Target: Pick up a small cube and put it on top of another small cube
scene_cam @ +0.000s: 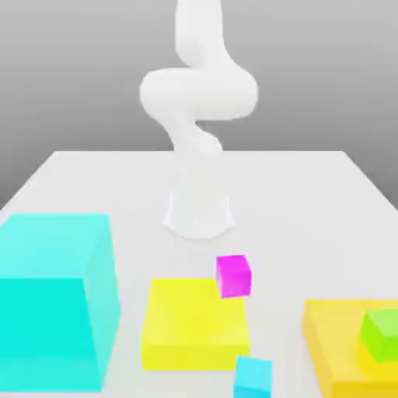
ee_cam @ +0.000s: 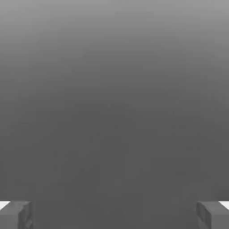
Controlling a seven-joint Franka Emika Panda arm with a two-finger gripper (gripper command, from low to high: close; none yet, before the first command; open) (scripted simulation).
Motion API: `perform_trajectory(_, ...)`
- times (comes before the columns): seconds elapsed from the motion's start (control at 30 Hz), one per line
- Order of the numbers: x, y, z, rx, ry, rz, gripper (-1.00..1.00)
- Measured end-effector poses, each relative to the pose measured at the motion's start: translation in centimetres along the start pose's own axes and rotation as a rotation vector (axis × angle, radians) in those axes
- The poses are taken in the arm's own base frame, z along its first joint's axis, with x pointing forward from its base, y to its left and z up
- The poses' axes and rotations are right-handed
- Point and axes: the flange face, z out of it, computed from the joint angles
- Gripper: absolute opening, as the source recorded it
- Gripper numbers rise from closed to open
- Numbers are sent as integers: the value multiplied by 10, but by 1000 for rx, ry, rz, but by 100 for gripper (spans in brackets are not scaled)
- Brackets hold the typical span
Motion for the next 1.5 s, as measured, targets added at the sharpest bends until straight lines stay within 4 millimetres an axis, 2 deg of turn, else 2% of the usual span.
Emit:
perform_trajectory(0.13, -11, -3, 79, -82, -76, 27, 0)
perform_trajectory(0.27, -30, 2, 153, -163, -147, 51, 0)
perform_trajectory(0.43, -65, 19, 240, -266, -232, 79, 0)
perform_trajectory(0.57, -102, 40, 303, -350, -299, 100, 0)
perform_trajectory(0.73, -156, 76, 373, -458, -380, 125, 0)
perform_trajectory(0.87, -203, 113, 419, -547, -441, 147, 0)
perform_trajectory(1.03, -240, 149, 469, -572, -458, 153, 0)
perform_trajectory(1.07, -244, 154, 476, -572, -458, 152, -100)
perform_trajectory(1.3, -244, 154, 476, -572, -457, 153, -100)
perform_trajectory(1.43, -224, 132, 443, -572, -457, 153, -100)
perform_trajectory(1.47, -222, 122, 433, -566, -464, 134, -100)
perform_trajectory(1.5, -227, 104, 425, -549, -485, 75, -100)
